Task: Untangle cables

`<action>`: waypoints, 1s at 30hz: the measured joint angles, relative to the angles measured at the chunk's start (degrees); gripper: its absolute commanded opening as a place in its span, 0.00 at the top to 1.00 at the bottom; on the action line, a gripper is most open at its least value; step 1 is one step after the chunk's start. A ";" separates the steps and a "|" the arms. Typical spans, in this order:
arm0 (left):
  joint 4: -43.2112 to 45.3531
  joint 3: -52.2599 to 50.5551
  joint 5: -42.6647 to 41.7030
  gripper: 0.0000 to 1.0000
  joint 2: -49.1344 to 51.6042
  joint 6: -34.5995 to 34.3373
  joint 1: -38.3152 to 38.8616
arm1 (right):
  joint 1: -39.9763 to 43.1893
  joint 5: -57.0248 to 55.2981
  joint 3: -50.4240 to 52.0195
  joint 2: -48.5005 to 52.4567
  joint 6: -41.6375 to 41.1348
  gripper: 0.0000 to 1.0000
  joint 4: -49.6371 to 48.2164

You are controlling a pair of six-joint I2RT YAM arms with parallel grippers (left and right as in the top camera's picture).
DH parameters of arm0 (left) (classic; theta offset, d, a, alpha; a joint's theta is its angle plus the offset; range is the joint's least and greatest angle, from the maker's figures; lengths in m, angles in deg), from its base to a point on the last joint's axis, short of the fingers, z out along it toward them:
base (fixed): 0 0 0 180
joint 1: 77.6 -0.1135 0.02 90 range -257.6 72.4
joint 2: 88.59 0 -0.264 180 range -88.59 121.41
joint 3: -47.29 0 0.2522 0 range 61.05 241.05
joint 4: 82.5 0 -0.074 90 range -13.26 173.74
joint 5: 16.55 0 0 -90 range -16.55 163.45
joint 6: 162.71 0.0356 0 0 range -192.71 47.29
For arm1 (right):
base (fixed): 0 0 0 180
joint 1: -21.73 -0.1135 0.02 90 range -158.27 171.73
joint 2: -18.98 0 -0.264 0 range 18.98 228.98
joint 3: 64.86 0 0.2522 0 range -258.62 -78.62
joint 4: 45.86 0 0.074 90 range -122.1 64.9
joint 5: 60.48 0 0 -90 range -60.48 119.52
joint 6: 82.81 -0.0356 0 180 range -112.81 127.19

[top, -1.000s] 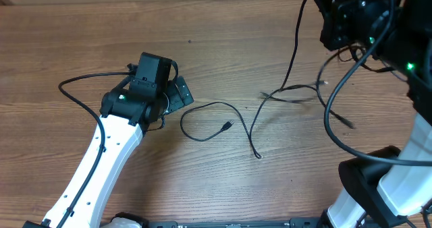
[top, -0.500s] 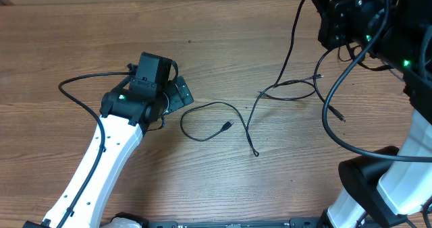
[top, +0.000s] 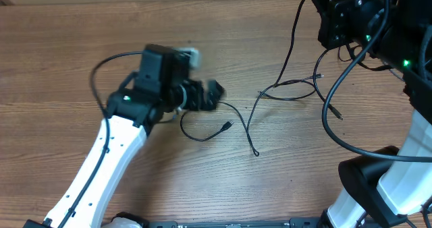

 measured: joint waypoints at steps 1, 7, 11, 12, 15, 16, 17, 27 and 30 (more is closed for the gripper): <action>0.24 0.00 -2.47 0.00 0.00 3.63 1.31 | 0.00 0.00 0.00 0.00 0.00 0.96 0.00; 3.02 0.00 -4.50 0.00 0.00 13.62 7.32 | 0.00 0.37 0.00 0.00 -0.07 0.96 0.02; 3.98 0.00 -3.10 0.00 0.35 17.88 10.54 | 0.00 0.63 0.00 0.00 -0.13 0.96 0.02; 4.04 0.00 -1.99 0.00 0.83 19.17 11.61 | 0.00 0.63 0.00 0.00 -0.17 0.96 0.00; 5.31 0.00 2.75 0.00 3.63 20.85 15.47 | 0.00 0.68 -0.02 0.00 -0.17 0.96 0.02; 6.25 0.00 4.48 0.00 5.07 20.94 16.76 | 0.00 0.66 0.00 0.00 -0.20 0.96 0.00; 7.30 0.00 5.66 0.00 6.40 20.92 17.62 | 0.00 0.68 0.00 0.00 -0.17 0.96 0.02; 16.35 0.00 10.56 0.96 14.71 18.49 19.34 | 0.07 0.66 -0.02 0.00 -0.20 0.96 0.00; 16.24 0.00 13.92 0.96 15.23 16.72 19.37 | 0.17 0.68 0.00 0.00 -0.17 0.96 0.02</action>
